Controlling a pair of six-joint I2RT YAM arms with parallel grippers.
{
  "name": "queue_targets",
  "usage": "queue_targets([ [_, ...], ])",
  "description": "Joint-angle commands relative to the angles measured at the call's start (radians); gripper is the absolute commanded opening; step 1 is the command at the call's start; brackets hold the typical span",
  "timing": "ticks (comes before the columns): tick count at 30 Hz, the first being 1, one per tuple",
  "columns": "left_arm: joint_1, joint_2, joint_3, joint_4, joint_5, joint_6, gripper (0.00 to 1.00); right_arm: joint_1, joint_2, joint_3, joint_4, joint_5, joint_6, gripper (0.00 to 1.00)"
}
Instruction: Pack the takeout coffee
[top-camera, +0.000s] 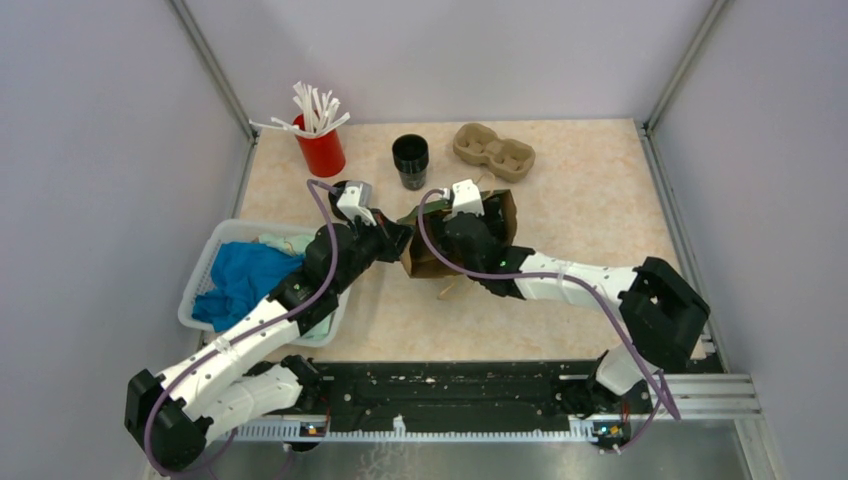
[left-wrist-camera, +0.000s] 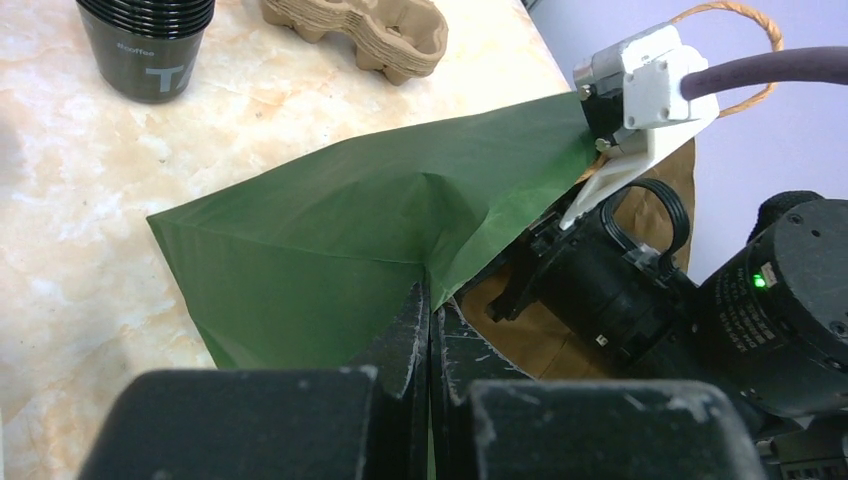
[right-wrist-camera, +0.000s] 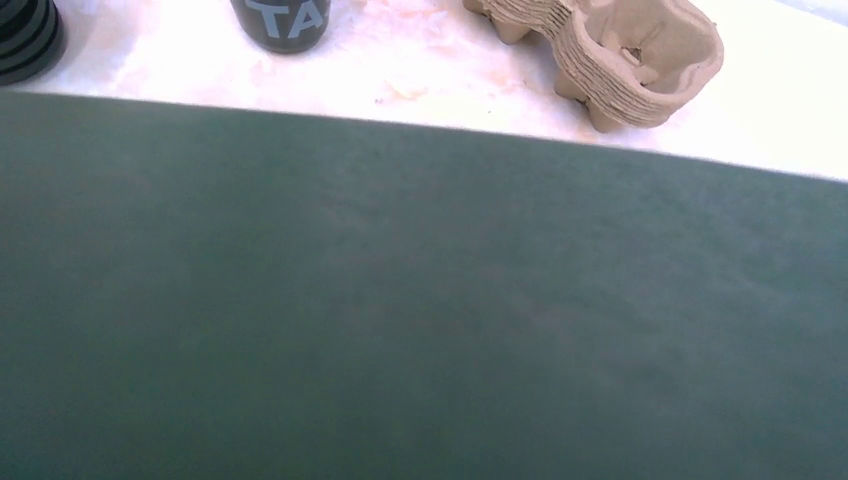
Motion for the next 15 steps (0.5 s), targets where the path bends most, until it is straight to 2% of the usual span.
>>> queue_targets([
  [1, 0.0, -0.033, -0.002, 0.074, 0.026, 0.011, 0.0, -0.033, 0.07, 0.005, -0.012, -0.01, -0.014, 0.99],
  [7, -0.001, -0.022, -0.001, 0.074, 0.042, 0.021, 0.0, -0.056, 0.125, 0.03, -0.008, -0.054, -0.013, 0.96],
  [15, -0.001, -0.02, -0.002, 0.066, 0.024, 0.02, 0.0, -0.06, 0.119, 0.044, 0.003, -0.087, -0.04, 0.79],
])
